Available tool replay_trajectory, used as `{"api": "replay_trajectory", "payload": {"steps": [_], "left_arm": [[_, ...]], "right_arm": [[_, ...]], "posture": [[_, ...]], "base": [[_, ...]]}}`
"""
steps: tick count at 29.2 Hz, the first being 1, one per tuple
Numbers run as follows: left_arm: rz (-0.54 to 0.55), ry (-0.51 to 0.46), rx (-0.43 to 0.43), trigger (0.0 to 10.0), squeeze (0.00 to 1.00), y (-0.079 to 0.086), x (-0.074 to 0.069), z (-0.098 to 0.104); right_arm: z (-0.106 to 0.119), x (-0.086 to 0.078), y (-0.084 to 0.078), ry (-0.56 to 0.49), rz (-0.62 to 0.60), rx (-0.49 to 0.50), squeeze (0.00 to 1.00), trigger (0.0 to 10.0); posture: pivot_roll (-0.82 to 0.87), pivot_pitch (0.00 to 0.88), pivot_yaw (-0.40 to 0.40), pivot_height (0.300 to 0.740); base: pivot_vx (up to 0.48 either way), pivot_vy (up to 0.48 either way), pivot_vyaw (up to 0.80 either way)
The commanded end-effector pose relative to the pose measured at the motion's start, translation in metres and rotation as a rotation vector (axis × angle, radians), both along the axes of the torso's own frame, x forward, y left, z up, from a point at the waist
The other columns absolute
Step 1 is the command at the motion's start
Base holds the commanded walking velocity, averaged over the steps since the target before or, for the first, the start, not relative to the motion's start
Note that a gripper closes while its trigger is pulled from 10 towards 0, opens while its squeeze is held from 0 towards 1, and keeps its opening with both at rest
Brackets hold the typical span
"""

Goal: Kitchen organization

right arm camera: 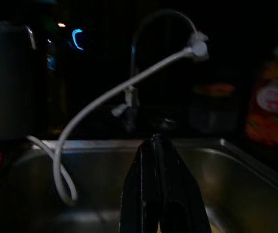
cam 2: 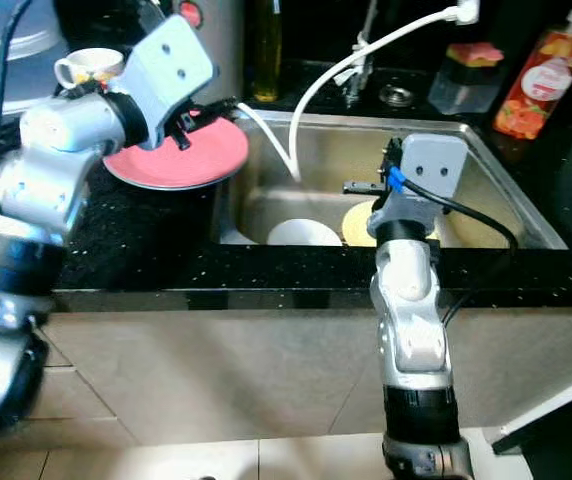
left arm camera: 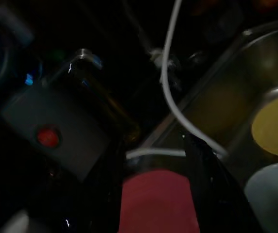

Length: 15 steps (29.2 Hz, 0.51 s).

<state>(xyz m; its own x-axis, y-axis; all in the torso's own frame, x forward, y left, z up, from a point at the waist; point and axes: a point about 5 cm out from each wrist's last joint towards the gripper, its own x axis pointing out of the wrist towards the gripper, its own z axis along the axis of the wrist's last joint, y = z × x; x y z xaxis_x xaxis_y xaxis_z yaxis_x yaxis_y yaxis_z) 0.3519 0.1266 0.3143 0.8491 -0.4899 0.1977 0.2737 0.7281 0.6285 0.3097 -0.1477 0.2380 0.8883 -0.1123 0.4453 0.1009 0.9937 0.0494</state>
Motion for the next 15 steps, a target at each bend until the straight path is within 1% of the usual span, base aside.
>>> {"api": "replay_trajectory", "payload": {"steps": [1, 2, 4, 6, 7, 8, 10, 11, 12, 14, 15], "left_arm": [[0.089, -0.036, -0.130, 10.0, 0.00, 0.001, -0.005, -0.007], [0.089, -0.036, -0.130, 10.0, 0.00, 0.001, -0.005, -0.007], [0.153, -0.093, -0.235, 10.0, 0.00, 0.003, -0.010, -0.011], [0.192, -0.120, -0.287, 10.0, 0.00, 0.006, -0.014, -0.013], [0.189, -0.133, -0.313, 10.0, 0.00, 0.008, -0.016, -0.014], [0.189, -0.133, -0.313, 10.0, 0.00, 0.008, -0.016, -0.014], [0.228, -0.156, -0.351, 10.0, 0.00, 0.017, -0.019, -0.023], [0.250, -0.170, -0.356, 10.0, 0.00, 0.021, -0.020, -0.027], [0.259, -0.182, -0.348, 10.0, 0.00, 0.023, -0.023, -0.033], [0.259, -0.182, -0.348, 10.0, 0.00, 0.023, -0.023, -0.033], [0.266, -0.187, -0.343, 10.0, 0.00, 0.023, -0.026, -0.037]], "right_arm": [[-0.004, -0.002, 0.007, 0.018, 0.026, 0.004, 0.00, 10.0], [-0.004, -0.002, 0.007, 0.018, 0.026, 0.004, 0.00, 10.0], [-0.006, -0.001, 0.013, 0.025, 0.049, 0.005, 0.00, 10.0], [-0.006, -0.001, 0.017, 0.025, 0.064, 0.005, 0.00, 10.0], [-0.006, 0.000, 0.018, 0.025, 0.069, 0.006, 0.00, 10.0], [-0.006, 0.000, 0.018, 0.025, 0.069, 0.006, 0.00, 10.0], [-0.007, 0.000, 0.020, 0.027, 0.075, 0.009, 0.00, 10.0], [-0.007, 0.000, 0.021, 0.028, 0.076, 0.010, 0.00, 10.0], [-0.008, 0.000, 0.021, 0.031, 0.077, 0.013, 0.00, 10.0], [-0.008, 0.000, 0.021, 0.031, 0.077, 0.013, 0.00, 10.0], [-0.009, -0.001, 0.022, 0.033, 0.078, 0.015, 0.00, 10.0]], "posture": [[0.24, 0.031, -0.068, 0.740], [0.24, 0.031, -0.068, 0.740], [0.24, 0.033, -0.072, 0.740], [0.24, 0.033, -0.072, 0.740], [0.25, 0.035, -0.075, 0.740], [0.25, 0.035, -0.075, 0.740], [0.25, 0.037, -0.074, 0.740], [0.25, 0.037, -0.074, 0.740], [0.24, 0.038, -0.074, 0.740], [0.24, 0.038, -0.074, 0.740], [0.24, 0.039, -0.075, 0.740]], "base": [[0.000, 0.000, 0.00], [0.000, 0.000, 0.00], [0.000, 0.000, 0.00], [0.000, 0.000, 0.00], [0.000, 0.000, 0.00], [0.000, 0.000, 0.00], [0.000, 0.000, 0.00], [0.000, 0.000, 0.00], [0.000, 0.000, 0.00], [0.000, 0.000, 0.00], [0.000, 0.000, 0.00]]}}
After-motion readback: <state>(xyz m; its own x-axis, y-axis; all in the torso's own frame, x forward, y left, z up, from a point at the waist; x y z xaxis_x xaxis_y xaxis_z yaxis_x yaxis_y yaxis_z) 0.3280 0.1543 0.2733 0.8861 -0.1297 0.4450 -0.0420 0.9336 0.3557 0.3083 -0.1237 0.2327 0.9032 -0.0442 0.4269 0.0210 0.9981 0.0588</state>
